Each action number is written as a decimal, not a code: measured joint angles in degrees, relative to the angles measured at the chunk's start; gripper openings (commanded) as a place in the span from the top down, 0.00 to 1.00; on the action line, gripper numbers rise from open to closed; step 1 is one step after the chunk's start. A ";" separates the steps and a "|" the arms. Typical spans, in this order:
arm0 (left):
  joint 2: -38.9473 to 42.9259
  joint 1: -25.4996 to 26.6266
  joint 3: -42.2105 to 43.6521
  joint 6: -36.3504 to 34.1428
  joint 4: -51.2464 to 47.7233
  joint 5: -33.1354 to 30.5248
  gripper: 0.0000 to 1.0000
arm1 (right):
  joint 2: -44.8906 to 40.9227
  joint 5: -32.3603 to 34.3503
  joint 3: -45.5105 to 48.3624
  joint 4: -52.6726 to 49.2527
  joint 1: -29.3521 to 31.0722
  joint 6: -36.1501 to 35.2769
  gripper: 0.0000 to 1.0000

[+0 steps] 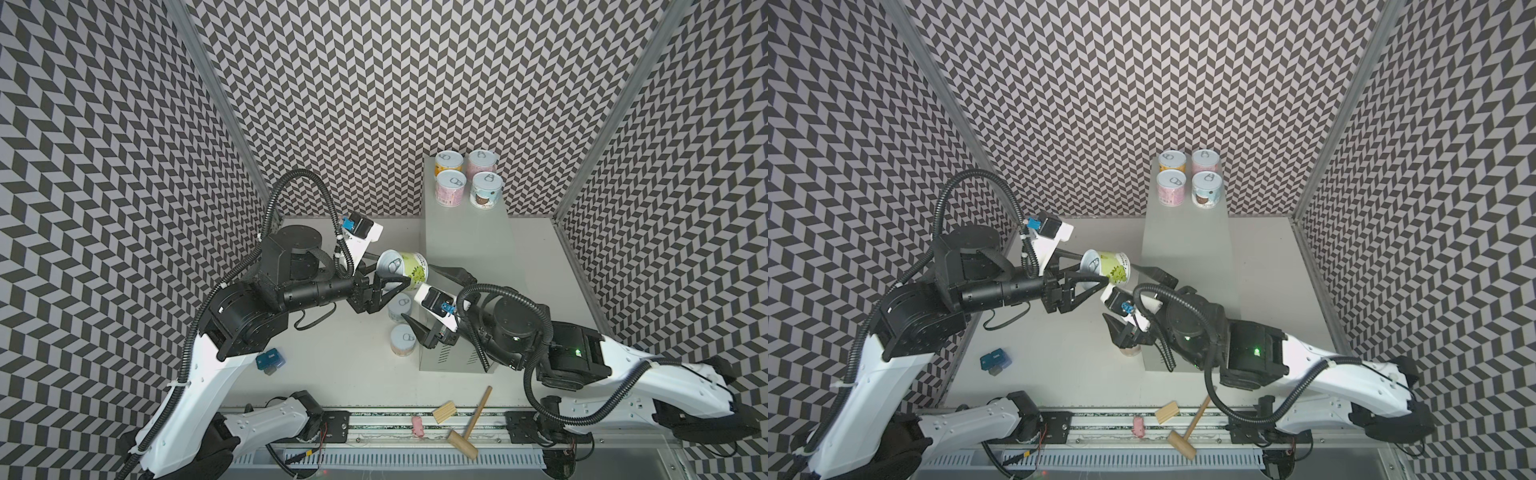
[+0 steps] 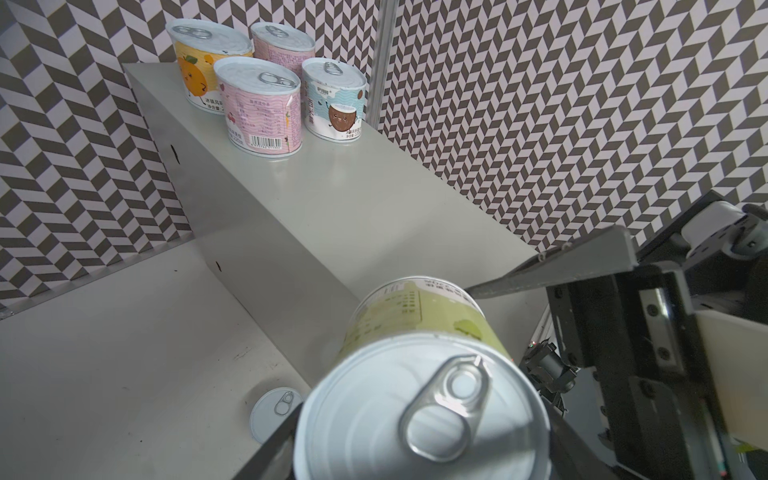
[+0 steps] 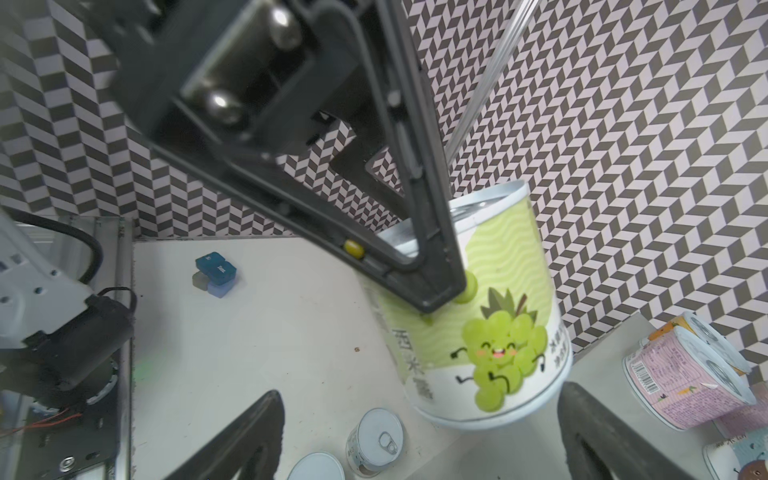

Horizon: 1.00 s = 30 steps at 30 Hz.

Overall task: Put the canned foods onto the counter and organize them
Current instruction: 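Lift the green can and carry it toward the right gripper, then grasp the green can with the right gripper while the left gripper releases it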

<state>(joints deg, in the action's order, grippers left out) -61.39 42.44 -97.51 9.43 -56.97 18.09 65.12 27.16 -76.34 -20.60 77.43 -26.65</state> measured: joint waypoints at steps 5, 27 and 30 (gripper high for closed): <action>-0.13 2.43 0.00 -0.66 -0.33 -0.24 0.60 | 1.57 1.88 -1.36 0.17 -0.37 -1.92 0.01; -2.10 4.87 0.00 -1.03 -1.01 -0.94 0.61 | 4.24 1.62 -2.69 2.08 -2.25 -5.60 0.20; -2.19 4.96 0.00 -1.05 -0.74 -1.25 0.61 | 4.24 1.31 -2.69 2.01 -2.54 -5.49 0.27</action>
<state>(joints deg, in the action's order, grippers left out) -63.57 47.40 -97.51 8.38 -57.71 16.84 69.36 28.47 -79.02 -18.59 74.89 -32.14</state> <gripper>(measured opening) 0.718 0.767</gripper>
